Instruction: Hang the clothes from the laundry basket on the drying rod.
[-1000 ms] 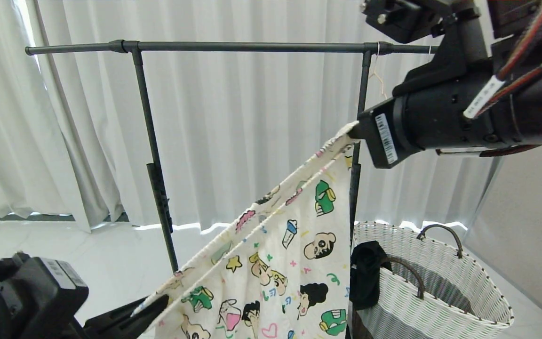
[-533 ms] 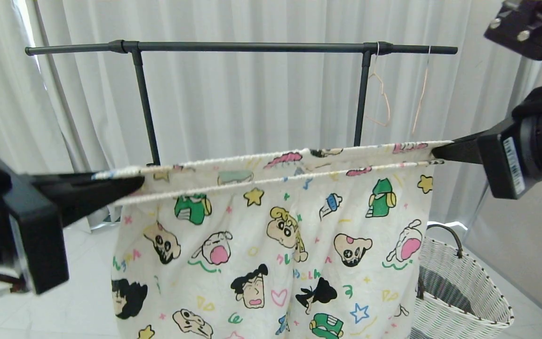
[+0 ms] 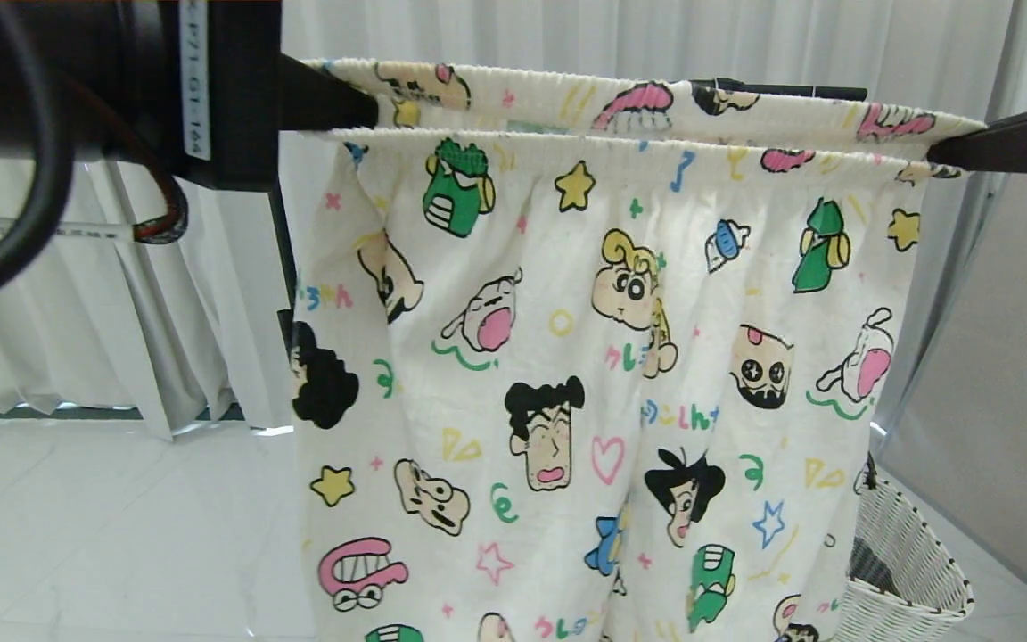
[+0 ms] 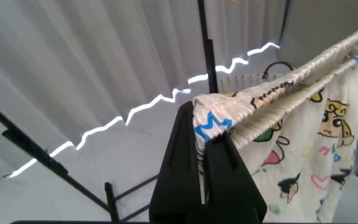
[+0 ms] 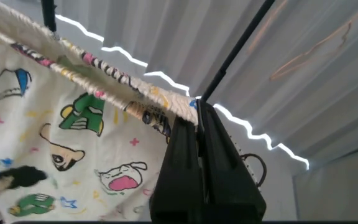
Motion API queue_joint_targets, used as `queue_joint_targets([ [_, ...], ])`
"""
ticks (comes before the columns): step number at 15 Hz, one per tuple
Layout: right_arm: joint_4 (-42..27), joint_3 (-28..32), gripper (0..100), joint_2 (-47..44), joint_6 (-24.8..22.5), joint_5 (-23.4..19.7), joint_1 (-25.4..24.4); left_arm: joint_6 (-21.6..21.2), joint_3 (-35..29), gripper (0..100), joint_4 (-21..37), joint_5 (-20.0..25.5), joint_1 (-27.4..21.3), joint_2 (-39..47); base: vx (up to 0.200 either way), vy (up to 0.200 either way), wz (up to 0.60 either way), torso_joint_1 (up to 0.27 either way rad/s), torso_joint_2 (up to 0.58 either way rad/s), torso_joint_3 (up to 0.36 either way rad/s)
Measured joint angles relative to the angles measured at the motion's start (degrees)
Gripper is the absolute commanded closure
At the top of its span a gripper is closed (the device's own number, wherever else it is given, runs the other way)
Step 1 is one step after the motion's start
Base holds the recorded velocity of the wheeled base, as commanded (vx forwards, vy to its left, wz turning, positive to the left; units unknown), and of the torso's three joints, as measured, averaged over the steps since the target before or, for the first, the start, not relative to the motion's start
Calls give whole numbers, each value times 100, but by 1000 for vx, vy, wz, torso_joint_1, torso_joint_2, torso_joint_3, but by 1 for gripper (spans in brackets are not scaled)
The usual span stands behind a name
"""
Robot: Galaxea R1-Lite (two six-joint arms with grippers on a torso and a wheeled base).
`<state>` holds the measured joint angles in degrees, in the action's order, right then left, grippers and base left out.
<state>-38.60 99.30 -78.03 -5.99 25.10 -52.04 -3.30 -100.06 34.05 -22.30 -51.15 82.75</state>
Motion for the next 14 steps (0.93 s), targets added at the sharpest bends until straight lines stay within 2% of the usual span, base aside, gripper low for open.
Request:
queue_joint_targets([
  [3, -273, -187, 100, 325, -6, -45, 45, 9, -55, 100, -6, -6, -406, 158, 0, 0, 0, 0, 0, 0],
  [5, -692, -286, 100, 623, -11, -413, -110, 0, -60, 100, -28, -9, -606, 206, 0, 0, 0, 0, 0, 0],
  [8, -1078, -344, 100, 948, 9, -994, -809, -2, -74, 100, -35, -15, -689, 234, 0, 0, 0, 0, 0, 0],
  [12, -1106, -674, 100, 1095, 46, -2020, -1954, -2, -88, 100, -37, -11, -706, 291, 0, 0, 0, 0, 0, 0],
  [14, -936, -829, 100, 1103, 60, -2092, -2164, 2, -93, 100, -37, -12, -703, 328, 0, 0, 0, 0, 0, 0],
])
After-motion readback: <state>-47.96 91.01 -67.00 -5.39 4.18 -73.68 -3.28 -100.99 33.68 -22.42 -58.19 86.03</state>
